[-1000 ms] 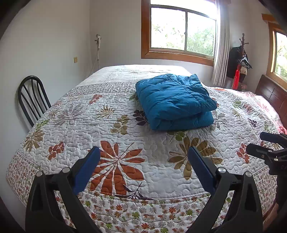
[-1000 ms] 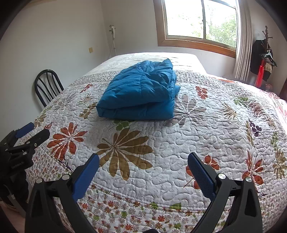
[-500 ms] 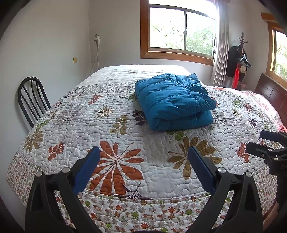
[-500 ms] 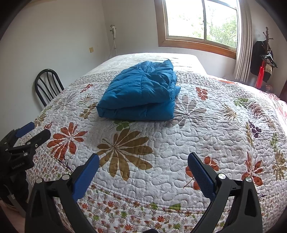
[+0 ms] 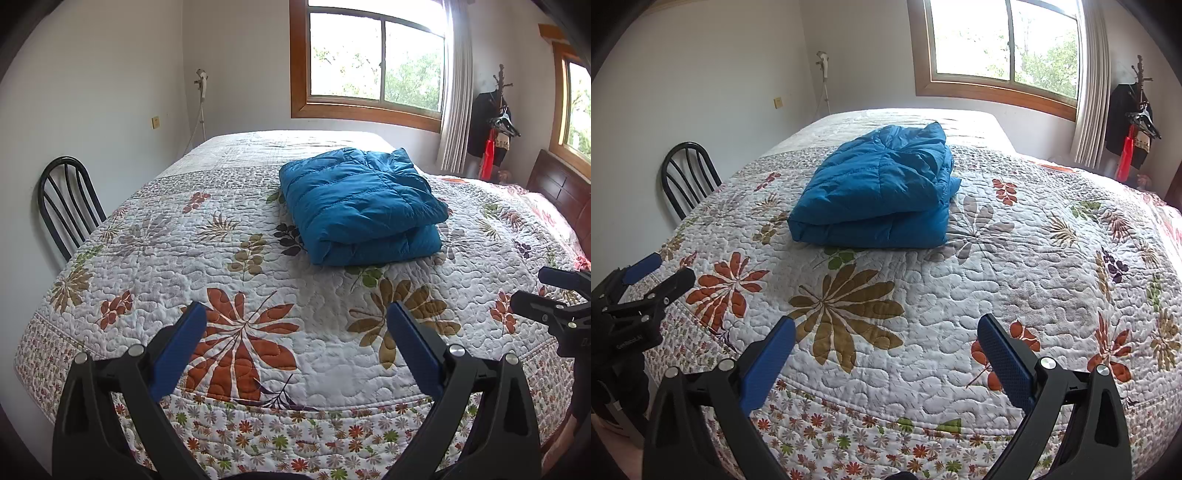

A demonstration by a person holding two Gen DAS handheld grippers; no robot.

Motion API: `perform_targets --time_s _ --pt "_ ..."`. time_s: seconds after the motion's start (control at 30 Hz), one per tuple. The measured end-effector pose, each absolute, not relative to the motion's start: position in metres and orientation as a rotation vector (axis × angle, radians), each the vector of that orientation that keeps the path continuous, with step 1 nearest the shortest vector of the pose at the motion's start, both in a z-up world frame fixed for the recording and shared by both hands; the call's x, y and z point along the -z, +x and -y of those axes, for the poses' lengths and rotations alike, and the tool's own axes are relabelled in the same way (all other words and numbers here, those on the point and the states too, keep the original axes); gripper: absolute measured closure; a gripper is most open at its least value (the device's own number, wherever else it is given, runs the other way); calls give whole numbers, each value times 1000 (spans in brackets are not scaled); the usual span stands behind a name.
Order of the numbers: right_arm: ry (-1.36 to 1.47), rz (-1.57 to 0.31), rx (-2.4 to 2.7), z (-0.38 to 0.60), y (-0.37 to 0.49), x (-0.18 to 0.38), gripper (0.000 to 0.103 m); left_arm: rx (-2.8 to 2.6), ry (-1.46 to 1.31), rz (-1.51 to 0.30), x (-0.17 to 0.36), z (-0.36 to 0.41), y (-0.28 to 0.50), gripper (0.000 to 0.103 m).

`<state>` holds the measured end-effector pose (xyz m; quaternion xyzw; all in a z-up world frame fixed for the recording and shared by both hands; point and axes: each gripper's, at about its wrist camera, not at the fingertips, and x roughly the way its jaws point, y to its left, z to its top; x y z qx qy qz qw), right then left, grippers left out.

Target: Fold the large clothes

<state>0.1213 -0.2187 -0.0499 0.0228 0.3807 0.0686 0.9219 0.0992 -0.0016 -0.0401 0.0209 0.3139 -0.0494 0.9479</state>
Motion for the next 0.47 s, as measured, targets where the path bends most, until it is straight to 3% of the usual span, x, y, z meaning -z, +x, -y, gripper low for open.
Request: perform_targets --time_s 0.47 --pt "45 -782 -145 218 123 50 4 102 39 -640 40 1 99 6"
